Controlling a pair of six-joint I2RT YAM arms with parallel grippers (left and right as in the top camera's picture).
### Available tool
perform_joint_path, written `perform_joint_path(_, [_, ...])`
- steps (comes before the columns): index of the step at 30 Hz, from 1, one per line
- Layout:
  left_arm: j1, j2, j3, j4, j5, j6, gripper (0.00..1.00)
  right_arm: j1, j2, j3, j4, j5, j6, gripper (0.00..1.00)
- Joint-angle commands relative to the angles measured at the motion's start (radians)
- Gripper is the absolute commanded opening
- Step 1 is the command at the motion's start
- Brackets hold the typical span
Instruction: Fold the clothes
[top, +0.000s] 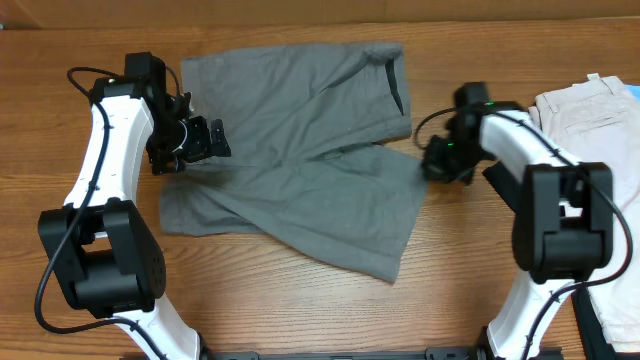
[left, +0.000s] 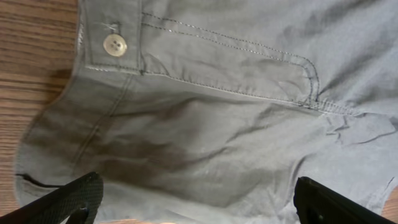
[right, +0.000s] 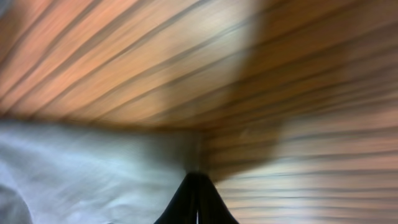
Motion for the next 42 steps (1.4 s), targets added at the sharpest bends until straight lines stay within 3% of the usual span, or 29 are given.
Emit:
perform_joint_path(1, [-0.005,-0.005,-0.005,0.010,0.014,-0.006,1.00,-0.101,0.069,0.031,-0.020,0.193,-0.016,0.04])
perform_joint_path(8, [-0.062,-0.005,-0.005,0.023,0.034,0.001,1.00,-0.156,0.069,0.235,-0.161,0.177,-0.039,0.04])
perform_joint_path(13, [-0.095,-0.005,-0.005,0.005,-0.172,-0.078,1.00,-0.130,0.053,0.393,-0.391,-0.014,-0.127,0.04])
perform_joint_path(16, [-0.079,-0.005,-0.005,-0.027,-0.267,-0.121,1.00,-0.090,0.017,0.399,-0.481,-0.071,-0.169,0.04])
perform_joint_path(22, [0.011,-0.005,-0.005,-0.086,-0.280,-0.139,1.00,0.041,-0.109,0.356,-0.621,-0.041,-0.163,0.04])
perform_joint_path(27, [0.066,-0.005,-0.005,-0.144,-0.267,-0.138,1.00,0.212,-0.267,0.188,-0.570,-0.077,-0.129,0.04])
perform_joint_path(33, [0.072,-0.005,-0.021,-0.130,-0.250,-0.138,1.00,0.435,-0.311,-0.092,-0.314,-0.179,0.008,0.04])
perform_joint_path(42, [0.074,-0.005,-0.229,0.040,-0.167,-0.130,0.96,0.499,-0.303,-0.331,-0.142,-0.247,0.132,0.04])
